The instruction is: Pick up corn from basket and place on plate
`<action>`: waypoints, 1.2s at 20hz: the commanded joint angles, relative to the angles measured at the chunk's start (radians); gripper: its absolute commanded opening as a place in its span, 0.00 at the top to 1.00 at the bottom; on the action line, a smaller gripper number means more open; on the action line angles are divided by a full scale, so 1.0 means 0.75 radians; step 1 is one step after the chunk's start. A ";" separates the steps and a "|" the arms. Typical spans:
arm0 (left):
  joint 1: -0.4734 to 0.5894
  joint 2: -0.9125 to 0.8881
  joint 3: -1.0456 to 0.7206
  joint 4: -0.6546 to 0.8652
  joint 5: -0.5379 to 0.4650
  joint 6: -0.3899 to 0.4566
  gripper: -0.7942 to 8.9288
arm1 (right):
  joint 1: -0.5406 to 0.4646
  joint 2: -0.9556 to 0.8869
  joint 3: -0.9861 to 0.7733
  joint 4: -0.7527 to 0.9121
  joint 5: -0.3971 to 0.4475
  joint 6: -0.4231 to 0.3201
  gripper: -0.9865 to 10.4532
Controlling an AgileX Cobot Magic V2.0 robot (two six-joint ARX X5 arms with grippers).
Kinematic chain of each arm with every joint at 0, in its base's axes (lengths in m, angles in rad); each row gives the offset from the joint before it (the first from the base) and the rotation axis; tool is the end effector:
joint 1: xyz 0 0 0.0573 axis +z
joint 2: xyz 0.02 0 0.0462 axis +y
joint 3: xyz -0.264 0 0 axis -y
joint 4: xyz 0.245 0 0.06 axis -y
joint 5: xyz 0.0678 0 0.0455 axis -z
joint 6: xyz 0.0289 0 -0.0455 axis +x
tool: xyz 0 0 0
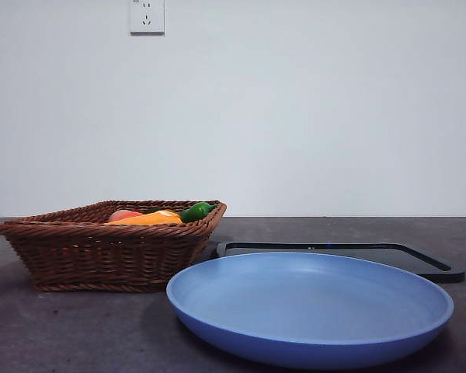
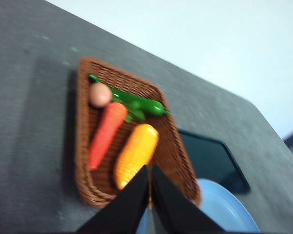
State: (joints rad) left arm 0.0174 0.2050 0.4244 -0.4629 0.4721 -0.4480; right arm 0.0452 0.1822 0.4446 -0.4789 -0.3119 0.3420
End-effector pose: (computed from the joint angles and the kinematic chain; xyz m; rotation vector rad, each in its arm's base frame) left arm 0.0786 -0.0118 0.2466 -0.4976 0.3363 -0.3923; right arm 0.0740 0.0122 0.2524 0.3660 0.2746 0.3156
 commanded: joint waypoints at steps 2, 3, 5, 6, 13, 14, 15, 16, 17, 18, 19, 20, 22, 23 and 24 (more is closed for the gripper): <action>0.003 0.082 0.138 -0.132 0.094 0.182 0.91 | 0.005 0.121 0.125 -0.147 -0.143 -0.117 0.91; 0.003 0.101 0.167 -0.170 0.116 0.212 0.91 | 0.007 0.150 0.152 -0.183 -0.175 -0.138 0.91; 0.003 0.139 0.227 -0.254 0.171 0.272 0.91 | 0.016 0.208 0.206 -0.260 -0.229 -0.184 0.91; 0.002 0.155 0.251 -0.289 0.194 0.291 0.91 | 0.022 0.235 0.232 -0.300 -0.253 -0.206 0.91; -0.058 0.220 0.371 -0.523 0.252 0.412 0.91 | 0.075 0.363 0.353 -0.551 -0.319 -0.375 0.91; -0.074 0.222 0.378 -0.549 0.252 0.425 0.91 | 0.087 0.373 0.357 -0.569 -0.319 -0.384 0.91; -0.087 0.222 0.378 -0.554 0.252 0.432 0.91 | 0.098 0.374 0.358 -0.581 -0.318 -0.392 0.91; -0.094 0.222 0.378 -0.555 0.252 0.433 0.91 | 0.107 0.374 0.358 -0.585 -0.318 -0.393 0.91; -0.095 0.222 0.378 -0.555 0.252 0.433 0.91 | 0.111 0.374 0.358 -0.584 -0.318 -0.393 0.91; -0.095 0.222 0.378 -0.552 0.252 0.433 0.91 | 0.111 0.374 0.358 -0.584 -0.318 -0.393 0.91; -0.095 0.222 0.378 -0.550 0.252 0.432 0.88 | 0.111 0.374 0.358 -0.584 -0.318 -0.393 0.91; -0.095 0.222 0.378 -0.550 0.252 0.432 0.82 | 0.111 0.374 0.358 -0.584 -0.318 -0.392 0.87; -0.095 0.222 0.378 -0.549 0.251 0.432 0.59 | 0.111 0.374 0.358 -0.583 -0.316 -0.369 0.70; -0.095 0.222 0.378 -0.550 0.251 0.432 0.51 | 0.111 0.374 0.358 -0.583 -0.316 -0.348 0.65; -0.095 0.222 0.378 -0.550 0.251 0.432 0.47 | 0.111 0.381 0.358 -0.583 -0.316 -0.332 0.64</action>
State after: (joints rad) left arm -0.0521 0.3664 0.6891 -0.8867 0.6575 -0.1402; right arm 0.1246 0.4610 0.6952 -0.9241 -0.5484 0.0738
